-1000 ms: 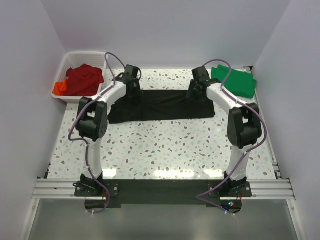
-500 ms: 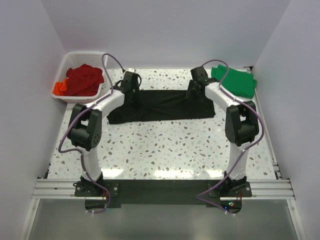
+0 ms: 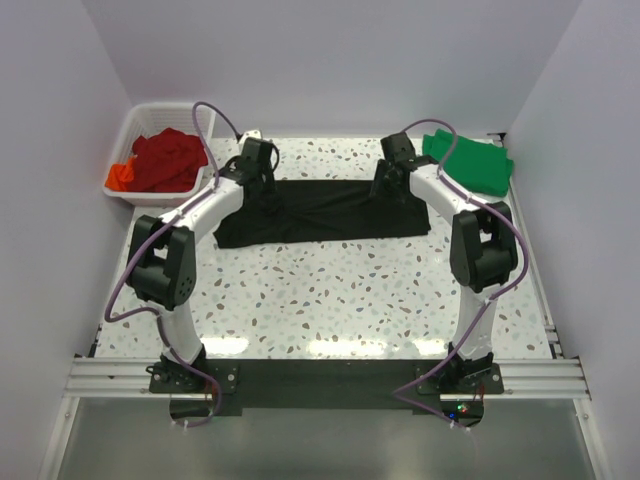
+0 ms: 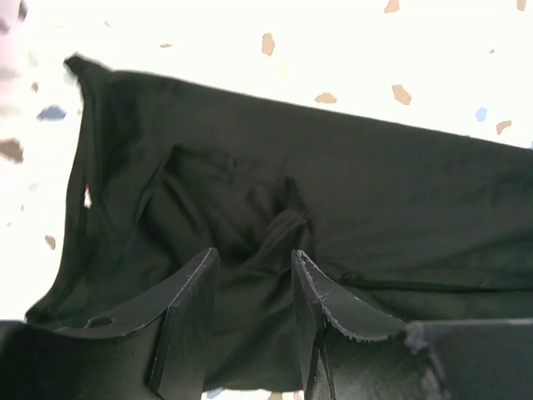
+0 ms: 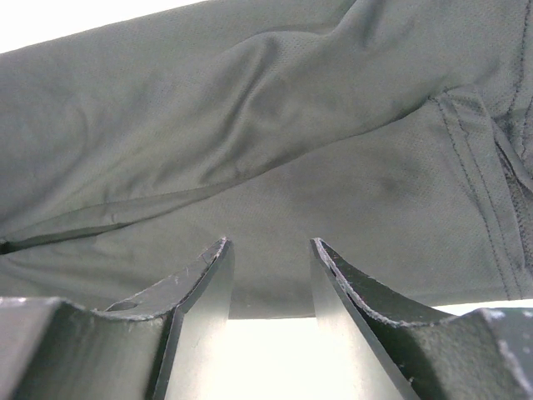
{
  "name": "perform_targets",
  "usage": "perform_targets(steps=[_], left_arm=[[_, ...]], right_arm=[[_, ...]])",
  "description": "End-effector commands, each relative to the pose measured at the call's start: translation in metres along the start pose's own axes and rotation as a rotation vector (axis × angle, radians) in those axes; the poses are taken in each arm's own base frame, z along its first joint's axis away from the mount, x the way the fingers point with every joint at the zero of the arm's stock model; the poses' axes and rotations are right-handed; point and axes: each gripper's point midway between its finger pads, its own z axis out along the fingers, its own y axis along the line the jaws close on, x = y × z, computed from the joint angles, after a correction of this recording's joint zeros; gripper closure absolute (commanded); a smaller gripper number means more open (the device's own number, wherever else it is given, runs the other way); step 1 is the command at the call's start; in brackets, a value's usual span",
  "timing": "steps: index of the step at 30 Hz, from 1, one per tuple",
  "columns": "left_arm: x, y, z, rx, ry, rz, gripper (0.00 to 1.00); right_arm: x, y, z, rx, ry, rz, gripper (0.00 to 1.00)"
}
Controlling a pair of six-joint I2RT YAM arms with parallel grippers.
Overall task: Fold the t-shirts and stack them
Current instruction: Fold the tshirt
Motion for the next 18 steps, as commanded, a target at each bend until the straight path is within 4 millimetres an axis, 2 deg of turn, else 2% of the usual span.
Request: perform_targets(steps=[1, 8, 9, 12, 18], left_arm=[[-0.003, 0.013, -0.010, -0.072, 0.031, -0.039, 0.55], [0.017, 0.019, -0.001, -0.108, 0.122, -0.054, 0.55], [0.028, 0.023, 0.004, -0.124, 0.160, -0.050, 0.55], [0.042, 0.024, 0.014, -0.123, 0.212, -0.056, 0.57], [0.050, 0.023, 0.021, -0.112, 0.241, -0.065, 0.59]], right_arm=[[-0.009, 0.006, -0.010, -0.017, -0.033, -0.005, 0.55], [-0.010, 0.006, -0.011, -0.016, -0.038, -0.003, 0.55], [-0.010, 0.005, -0.011, -0.013, -0.038, -0.002, 0.55], [-0.011, 0.004, -0.011, -0.007, -0.043, -0.002, 0.55], [-0.010, 0.003, -0.009, 0.002, -0.041, -0.007, 0.55]])
